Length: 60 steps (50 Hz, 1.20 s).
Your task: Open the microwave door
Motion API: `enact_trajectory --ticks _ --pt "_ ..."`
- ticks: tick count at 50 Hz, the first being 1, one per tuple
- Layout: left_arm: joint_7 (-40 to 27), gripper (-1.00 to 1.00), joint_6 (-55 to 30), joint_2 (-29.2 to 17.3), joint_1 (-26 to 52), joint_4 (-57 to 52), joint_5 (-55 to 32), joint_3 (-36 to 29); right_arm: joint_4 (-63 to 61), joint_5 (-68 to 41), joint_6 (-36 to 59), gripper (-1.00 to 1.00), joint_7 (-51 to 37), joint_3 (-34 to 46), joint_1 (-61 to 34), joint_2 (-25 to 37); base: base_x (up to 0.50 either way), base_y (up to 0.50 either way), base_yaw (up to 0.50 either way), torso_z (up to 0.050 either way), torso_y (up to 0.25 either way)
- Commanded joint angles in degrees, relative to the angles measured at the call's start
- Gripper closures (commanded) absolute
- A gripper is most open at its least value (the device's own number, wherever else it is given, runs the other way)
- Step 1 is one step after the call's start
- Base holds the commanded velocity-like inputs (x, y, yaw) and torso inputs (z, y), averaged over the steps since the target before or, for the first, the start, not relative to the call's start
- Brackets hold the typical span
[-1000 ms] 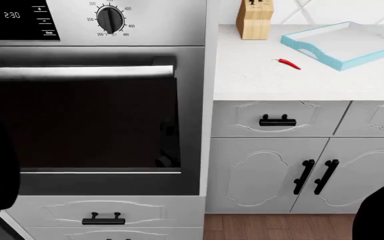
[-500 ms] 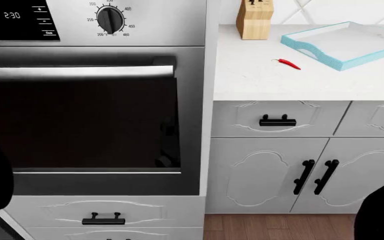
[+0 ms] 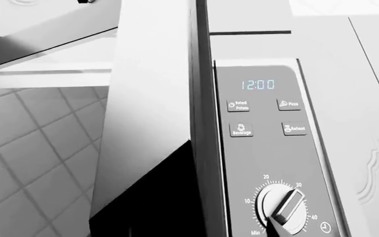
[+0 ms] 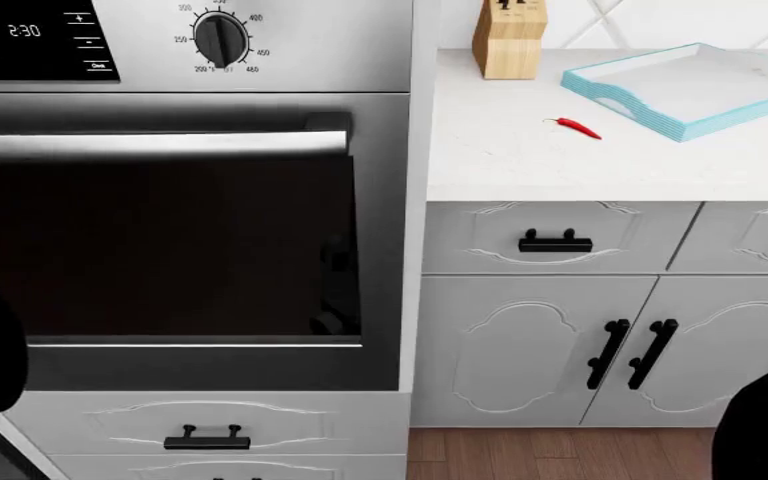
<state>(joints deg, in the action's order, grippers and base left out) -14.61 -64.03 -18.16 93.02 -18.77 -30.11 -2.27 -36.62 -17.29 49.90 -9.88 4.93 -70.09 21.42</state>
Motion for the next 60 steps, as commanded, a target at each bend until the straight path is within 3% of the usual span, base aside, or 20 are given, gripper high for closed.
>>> enact_trajectory --ticks 1,27,49,60 --pt "0.8 -1.0 0.6 0.0 0.5 -0.6 -1.4 -0.1 0.1 -0.1 -0.2 -1.0 -0.2 0.2 0.0 0.1 0.0 0.0 0.0 0.0 0.0" --pt "2.0 -1.0 6.8 -3.2 0.1 4.1 2.5 -2.4 0.7 -0.2 -0.6 -1.0 -0.5 1.0 -0.4 0.2 0.0 0.0 0.0 0.0 0.0" --pt "1.4 -1.0 4.0 -2.6 6.5 1.5 0.0 -0.9 -0.7 -1.1 1.0 -1.0 -1.0 0.5 -0.9 0.5 0.0 0.0 0.0 0.0 0.0" --pt "0.5 -1.0 2.0 0.0 10.9 -1.4 -2.2 -1.2 -0.6 -1.2 0.2 -1.0 -1.2 0.2 -0.2 0.6 0.0 0.0 0.0 0.0 0.0"
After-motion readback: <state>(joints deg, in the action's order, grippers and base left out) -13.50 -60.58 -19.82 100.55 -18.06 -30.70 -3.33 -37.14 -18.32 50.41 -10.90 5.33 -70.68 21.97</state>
